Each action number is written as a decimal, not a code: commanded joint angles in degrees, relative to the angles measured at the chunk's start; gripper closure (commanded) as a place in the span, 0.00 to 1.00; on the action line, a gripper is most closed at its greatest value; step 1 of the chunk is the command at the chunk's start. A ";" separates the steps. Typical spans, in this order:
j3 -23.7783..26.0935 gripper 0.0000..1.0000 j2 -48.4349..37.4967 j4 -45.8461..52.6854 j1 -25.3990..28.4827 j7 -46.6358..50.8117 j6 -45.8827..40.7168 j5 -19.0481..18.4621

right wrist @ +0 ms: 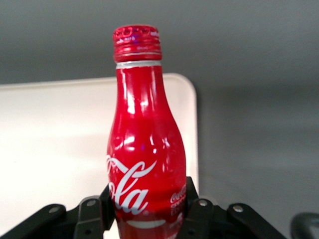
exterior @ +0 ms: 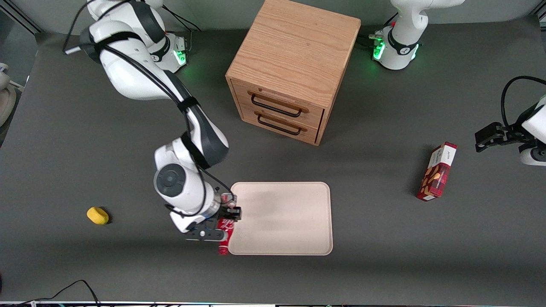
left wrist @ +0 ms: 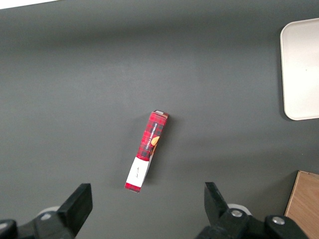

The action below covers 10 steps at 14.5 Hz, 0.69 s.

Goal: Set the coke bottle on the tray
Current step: 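Carry the held bottle over the cream tray with the right gripper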

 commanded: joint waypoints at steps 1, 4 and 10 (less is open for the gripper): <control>0.20 0.94 3.21 3.39 1.54 -0.45 -0.10 -0.55; 0.03 0.86 3.90 -0.13 1.63 -0.54 0.69 -0.99; -0.41 0.52 4.79 -1.10 1.63 0.25 1.48 -1.26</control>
